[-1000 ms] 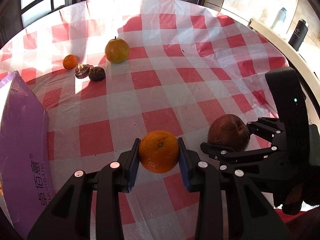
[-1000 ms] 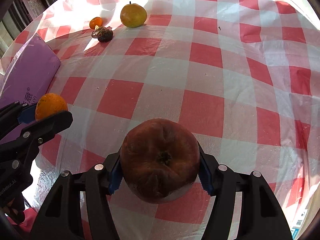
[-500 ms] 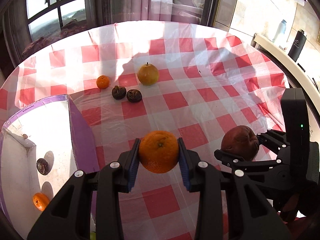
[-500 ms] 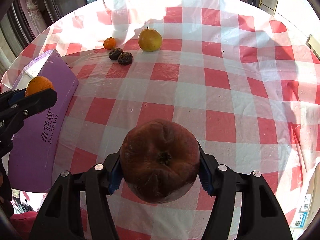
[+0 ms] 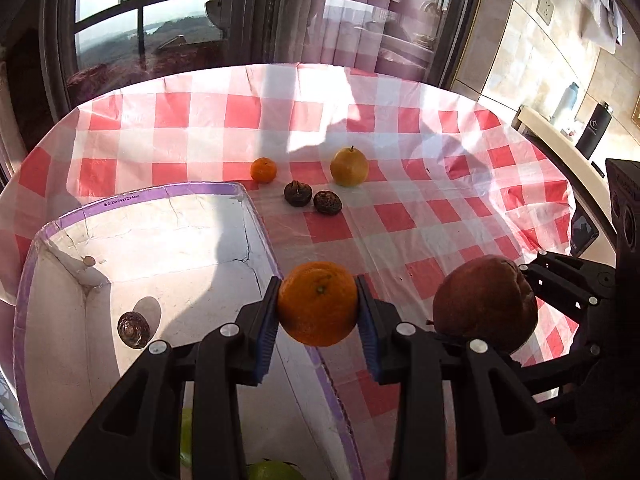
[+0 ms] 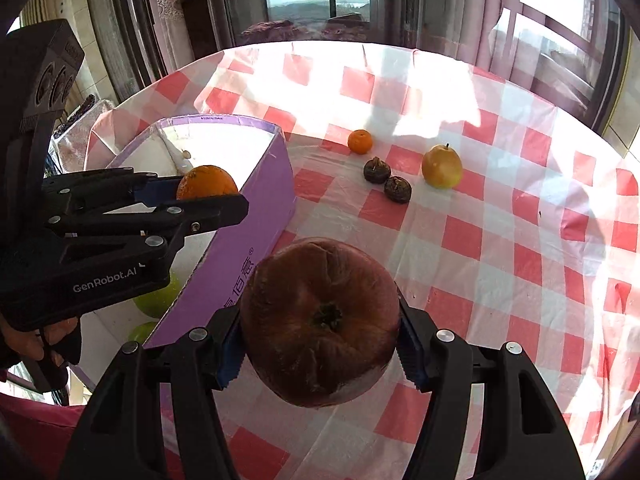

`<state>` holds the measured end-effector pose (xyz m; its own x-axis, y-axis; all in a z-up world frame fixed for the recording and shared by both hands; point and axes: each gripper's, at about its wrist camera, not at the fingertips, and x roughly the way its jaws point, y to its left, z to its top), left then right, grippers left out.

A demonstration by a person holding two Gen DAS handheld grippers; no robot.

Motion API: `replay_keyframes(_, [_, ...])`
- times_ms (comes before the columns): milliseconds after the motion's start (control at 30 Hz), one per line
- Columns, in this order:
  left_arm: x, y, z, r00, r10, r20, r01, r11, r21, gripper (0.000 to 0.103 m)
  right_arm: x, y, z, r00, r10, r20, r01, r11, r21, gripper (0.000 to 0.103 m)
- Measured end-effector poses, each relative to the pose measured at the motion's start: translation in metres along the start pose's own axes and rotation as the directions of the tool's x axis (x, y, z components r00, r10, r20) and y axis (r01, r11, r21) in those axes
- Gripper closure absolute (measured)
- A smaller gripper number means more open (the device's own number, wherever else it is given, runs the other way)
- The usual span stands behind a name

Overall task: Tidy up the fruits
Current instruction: 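Carry the apple and orange into the white box and release both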

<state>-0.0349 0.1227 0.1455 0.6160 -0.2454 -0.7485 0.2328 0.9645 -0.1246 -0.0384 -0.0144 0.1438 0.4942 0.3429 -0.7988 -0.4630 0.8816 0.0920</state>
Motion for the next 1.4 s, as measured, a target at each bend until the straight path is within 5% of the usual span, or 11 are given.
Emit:
replay_keyframes(200, [-0.003,0.046,0.003,0.997,0.077,0.012,-0.076,0.995,-0.072,0.067,-0.008,0.017,0.017,0.999,0.029,0.025,-0.027,0.999,-0.040,0.042])
replay_keyframes(333, [0.021,0.101,0.002,0.984,0.157,-0.087,-0.165,0.981,-0.104,0.067,-0.006,0.046,0.035,0.994,0.109,0.024,-0.105,0.986,-0.129,0.041])
replay_keyframes(467, [0.054,0.142,-0.003,0.955,0.228,-0.189,-0.237,0.971,-0.028,0.067,0.009,0.092,0.046,0.987,0.160,-0.033,-0.162,0.944,-0.288,0.041])
replay_keyframes(600, [0.075,0.155,-0.010,0.936,0.263,-0.235,-0.255,0.965,0.064,0.067,0.037,0.135,0.040,0.982,0.125,-0.142,-0.178,0.861,-0.477,0.041])
replay_keyframes(800, [0.092,0.152,-0.016,0.927,0.277,-0.251,-0.248,0.958,0.142,0.066,0.080,0.171,0.010,0.959,-0.074,-0.273,-0.153,0.678,-0.719,0.041])
replay_keyframes(1033, [0.098,0.149,-0.016,0.929,0.282,-0.242,-0.233,0.949,0.213,0.066,0.108,0.188,-0.025,0.913,-0.199,-0.357,-0.222,0.494,-0.841,0.042])
replay_keyframes(1233, [0.104,0.143,-0.015,0.932,0.260,-0.252,-0.193,0.946,0.262,0.064,0.128,0.182,-0.028,0.874,-0.259,-0.410,-0.253,0.478,-0.841,0.042])
replay_keyframes(1400, [0.106,0.141,-0.019,0.929,0.266,-0.257,-0.190,0.939,0.287,0.064,0.132,0.186,-0.026,0.872,-0.252,-0.419,-0.258,0.490,-0.832,0.042])
